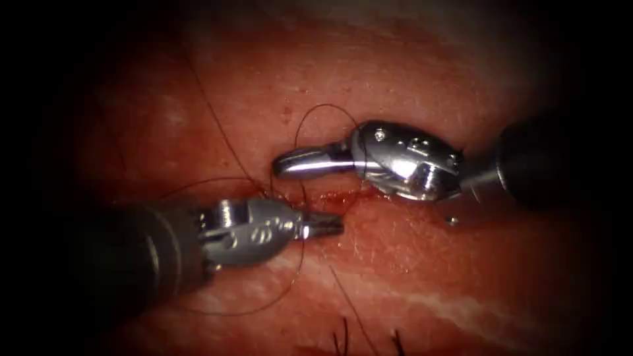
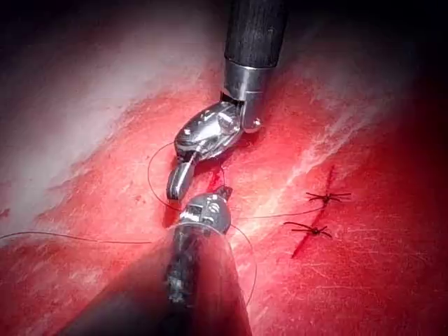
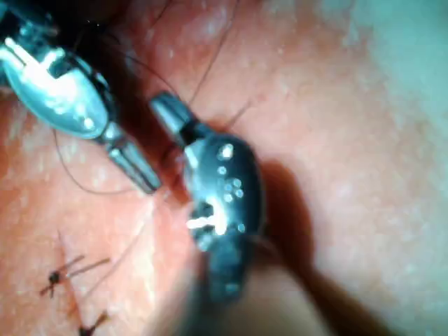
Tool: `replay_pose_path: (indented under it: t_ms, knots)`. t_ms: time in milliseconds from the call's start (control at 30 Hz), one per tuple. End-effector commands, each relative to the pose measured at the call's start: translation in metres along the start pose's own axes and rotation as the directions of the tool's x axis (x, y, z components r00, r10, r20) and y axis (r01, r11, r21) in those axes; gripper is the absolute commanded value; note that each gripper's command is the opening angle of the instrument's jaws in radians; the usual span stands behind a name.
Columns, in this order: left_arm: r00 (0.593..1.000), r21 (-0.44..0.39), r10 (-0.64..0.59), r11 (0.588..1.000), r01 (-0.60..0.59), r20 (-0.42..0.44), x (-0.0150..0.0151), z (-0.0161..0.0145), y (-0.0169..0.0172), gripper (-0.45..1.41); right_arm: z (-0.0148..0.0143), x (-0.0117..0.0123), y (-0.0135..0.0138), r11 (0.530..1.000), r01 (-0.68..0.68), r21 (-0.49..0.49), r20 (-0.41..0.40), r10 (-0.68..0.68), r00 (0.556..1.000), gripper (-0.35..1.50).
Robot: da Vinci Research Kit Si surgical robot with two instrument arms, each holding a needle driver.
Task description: Wound Closure
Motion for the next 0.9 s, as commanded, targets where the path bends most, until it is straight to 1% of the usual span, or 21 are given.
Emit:
replay_pose_path:
  t_ms: [33, 167, 233, 267, 433, 567, 800, 833, 900]
  knots:
    - [1.000, -0.004, 0.002, 1.000, -0.002, -0.001, -0.0006, 0.0011, 0.0004, -0.45, 0.0006, -0.0009, -0.0003, 1.000, -0.012, 0.028, -0.016, 0.012, 1.000, -0.35]
    - [1.000, -0.005, 0.008, 1.000, -0.008, -0.002, -0.0014, 0.0012, -0.0001, -0.45, 0.0004, -0.0003, -0.0003, 0.993, -0.046, 0.112, -0.056, 0.053, 0.997, -0.35]
    - [1.000, -0.005, 0.010, 1.000, -0.010, -0.001, -0.0017, 0.0013, -0.0003, -0.45, 0.0004, 0.0000, -0.0005, 0.986, -0.058, 0.157, -0.060, 0.068, 0.996, -0.35]
    - [1.000, -0.002, 0.011, 1.000, -0.011, 0.000, -0.0019, 0.0012, -0.0006, -0.45, 0.0004, 0.0002, -0.0008, 0.978, -0.070, 0.196, -0.059, 0.083, 0.995, -0.35]
    - [1.000, -0.003, 0.013, 1.000, -0.013, 0.000, -0.0024, 0.0012, -0.0011, -0.45, 0.0006, 0.0004, -0.0019, 0.956, -0.090, 0.281, -0.012, 0.097, 0.995, -0.35]
    - [1.000, -0.002, 0.015, 1.000, -0.015, 0.000, -0.0027, 0.0014, -0.0016, -0.45, 0.0005, 0.0005, -0.0027, 0.932, -0.103, 0.348, 0.004, 0.108, 0.994, -0.35]
    - [1.000, -0.002, 0.010, 1.000, -0.010, -0.003, -0.0031, 0.0016, -0.0022, -0.45, 0.0005, 0.0005, -0.0031, 0.888, -0.104, 0.448, 0.134, 0.049, 0.990, -0.35]
    - [1.000, -0.002, 0.010, 1.000, -0.010, -0.003, -0.0031, 0.0016, -0.0023, -0.45, 0.0005, 0.0005, -0.0031, 0.881, -0.065, 0.470, 0.149, -0.007, 0.989, -0.33]
    - [1.000, -0.004, 0.016, 1.000, -0.016, -0.001, -0.0031, 0.0016, -0.0023, -0.45, 0.0005, 0.0006, -0.0030, 0.866, -0.018, 0.501, 0.193, -0.091, 0.977, -0.15]
